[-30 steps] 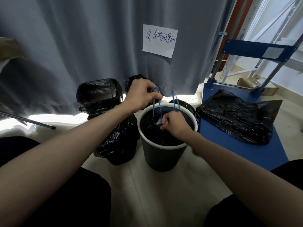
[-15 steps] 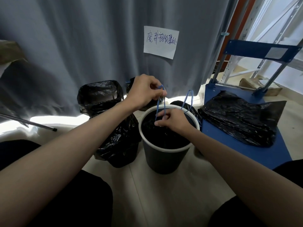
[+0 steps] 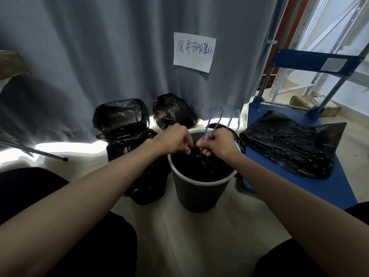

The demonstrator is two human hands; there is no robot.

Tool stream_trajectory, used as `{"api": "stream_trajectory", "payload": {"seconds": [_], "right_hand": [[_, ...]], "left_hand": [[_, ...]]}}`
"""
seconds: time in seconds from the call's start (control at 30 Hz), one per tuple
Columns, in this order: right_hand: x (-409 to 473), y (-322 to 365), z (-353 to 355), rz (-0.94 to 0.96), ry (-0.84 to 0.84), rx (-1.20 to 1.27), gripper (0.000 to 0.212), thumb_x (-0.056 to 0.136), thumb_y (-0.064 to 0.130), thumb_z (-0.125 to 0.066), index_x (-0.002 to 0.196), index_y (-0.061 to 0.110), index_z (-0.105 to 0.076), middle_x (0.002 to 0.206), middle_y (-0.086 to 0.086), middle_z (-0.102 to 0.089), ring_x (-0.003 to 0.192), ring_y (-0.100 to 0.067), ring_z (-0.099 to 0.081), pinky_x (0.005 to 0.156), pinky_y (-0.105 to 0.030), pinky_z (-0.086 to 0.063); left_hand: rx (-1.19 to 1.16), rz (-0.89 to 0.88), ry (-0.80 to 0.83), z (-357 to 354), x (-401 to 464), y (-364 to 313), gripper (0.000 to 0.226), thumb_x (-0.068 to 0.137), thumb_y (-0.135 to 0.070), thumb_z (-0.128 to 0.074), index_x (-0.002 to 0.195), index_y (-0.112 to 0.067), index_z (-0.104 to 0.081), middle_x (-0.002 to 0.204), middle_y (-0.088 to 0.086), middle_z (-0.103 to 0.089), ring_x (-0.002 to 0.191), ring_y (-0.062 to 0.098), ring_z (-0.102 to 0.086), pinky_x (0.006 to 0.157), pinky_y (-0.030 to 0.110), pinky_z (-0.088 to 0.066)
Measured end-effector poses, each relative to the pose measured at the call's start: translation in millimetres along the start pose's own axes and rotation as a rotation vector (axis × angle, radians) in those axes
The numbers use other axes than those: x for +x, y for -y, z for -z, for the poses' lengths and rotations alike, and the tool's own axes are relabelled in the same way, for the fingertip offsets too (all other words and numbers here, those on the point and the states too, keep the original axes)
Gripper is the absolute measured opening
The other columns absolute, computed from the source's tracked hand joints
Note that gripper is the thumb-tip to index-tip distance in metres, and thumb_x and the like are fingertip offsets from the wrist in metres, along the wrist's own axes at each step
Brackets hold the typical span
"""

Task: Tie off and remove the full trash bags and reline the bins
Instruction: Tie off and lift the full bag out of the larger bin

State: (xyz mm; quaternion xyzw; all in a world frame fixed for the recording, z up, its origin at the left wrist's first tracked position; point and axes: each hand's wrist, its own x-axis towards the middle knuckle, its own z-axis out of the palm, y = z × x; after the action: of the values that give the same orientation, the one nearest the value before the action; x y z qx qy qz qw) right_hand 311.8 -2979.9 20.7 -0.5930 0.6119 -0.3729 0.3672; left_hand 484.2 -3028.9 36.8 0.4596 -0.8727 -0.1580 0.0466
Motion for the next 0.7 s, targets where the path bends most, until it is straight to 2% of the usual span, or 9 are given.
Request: {"api": "stream_trajectory", "payload": {"seconds": [0.13,0.23,0.37,0.43,0.5,0.6,0.63,0.7], "right_hand": [[-3.1,5.2,3.6,-0.004,-0.03,0.045,0.012,0.083,-0.001,-0.072,0.084,-0.012,-0.069,0.059,-0.011,-0.063,0.045,-0.014,-0.059,0.051,-0.02,-0.055],[-1.5,5.7,11.0,-0.028,-0.098,0.086,0.016,0.083,-0.001,-0.071,0.085,-0.017,-0.067,0.057,-0.014,-0.061,0.039,-0.011,-0.056,0.047,-0.021,-0.054],[0.6,-0.8,26.1,-0.062,-0.152,0.107,0.016,0.083,-0.003,-0.071,0.085,-0.018,-0.066,0.057,-0.013,-0.062,0.036,-0.008,-0.057,0.047,-0.018,-0.053],[1.0,-2.4,29.6,-0.074,-0.135,0.125,0.016,0.083,-0.003,-0.071,0.086,-0.019,-0.067,0.06,-0.014,-0.063,0.038,-0.008,-0.058,0.048,-0.017,-0.054],[1.5,-2.7,29.9,-0.084,-0.129,0.145,0.018,0.082,-0.002,-0.072,0.087,-0.019,-0.066,0.062,-0.016,-0.063,0.039,-0.009,-0.058,0.049,-0.018,-0.055],[1.9,1.2,27.2,-0.076,-0.133,0.112,0.018,0.082,0.0,-0.074,0.087,-0.016,-0.068,0.065,-0.019,-0.065,0.041,-0.012,-0.059,0.051,-0.021,-0.056],[1.8,3.8,26.4,-0.071,-0.138,0.107,0.017,0.082,0.0,-0.073,0.087,-0.015,-0.068,0.066,-0.021,-0.065,0.044,-0.015,-0.06,0.055,-0.024,-0.057],[1.7,9.6,25.3,-0.051,-0.158,0.123,0.012,0.082,-0.002,-0.072,0.084,-0.014,-0.068,0.066,-0.018,-0.066,0.049,-0.02,-0.062,0.061,-0.032,-0.058]], "left_hand": [[0.043,-0.027,-0.029,-14.8,1.4,-7.5,0.007,0.076,-0.019,-0.077,0.075,-0.025,-0.073,0.079,-0.004,-0.07,0.078,0.016,-0.065,0.067,0.025,-0.045],[0.126,-0.042,0.033,-22.6,2.4,-10.4,0.019,0.077,-0.013,-0.068,0.063,-0.025,-0.063,0.075,0.001,-0.069,0.074,0.021,-0.065,0.069,0.033,-0.052],[0.211,-0.029,0.159,-33.5,3.0,-4.3,0.014,0.077,-0.011,-0.066,0.072,-0.021,-0.075,0.077,-0.001,-0.073,0.075,0.02,-0.067,0.072,0.036,-0.055],[0.132,0.011,0.122,-29.6,6.1,-0.2,0.013,0.077,-0.011,-0.069,0.073,-0.022,-0.076,0.076,-0.003,-0.073,0.075,0.017,-0.068,0.076,0.036,-0.055],[-0.043,0.058,0.014,-19.7,11.6,-1.1,0.006,0.074,-0.014,-0.077,0.075,-0.021,-0.076,0.074,-0.005,-0.073,0.072,0.01,-0.067,0.076,0.031,-0.055],[-0.278,0.04,-0.062,-8.7,14.8,-13.9,0.025,0.063,-0.031,-0.09,0.083,-0.022,-0.078,0.065,-0.008,-0.07,0.059,-0.006,-0.058,0.064,0.009,-0.044],[-0.306,0.025,-0.062,-8.5,14.8,-19.9,0.027,0.06,-0.036,-0.09,0.082,-0.023,-0.079,0.063,-0.01,-0.069,0.057,-0.009,-0.056,0.061,0.006,-0.04],[-0.301,0.04,-0.082,-13.5,13.3,-32.0,0.025,0.058,-0.045,-0.089,0.07,-0.026,-0.077,0.06,-0.011,-0.067,0.059,-0.008,-0.056,0.063,0.008,-0.04]]}}
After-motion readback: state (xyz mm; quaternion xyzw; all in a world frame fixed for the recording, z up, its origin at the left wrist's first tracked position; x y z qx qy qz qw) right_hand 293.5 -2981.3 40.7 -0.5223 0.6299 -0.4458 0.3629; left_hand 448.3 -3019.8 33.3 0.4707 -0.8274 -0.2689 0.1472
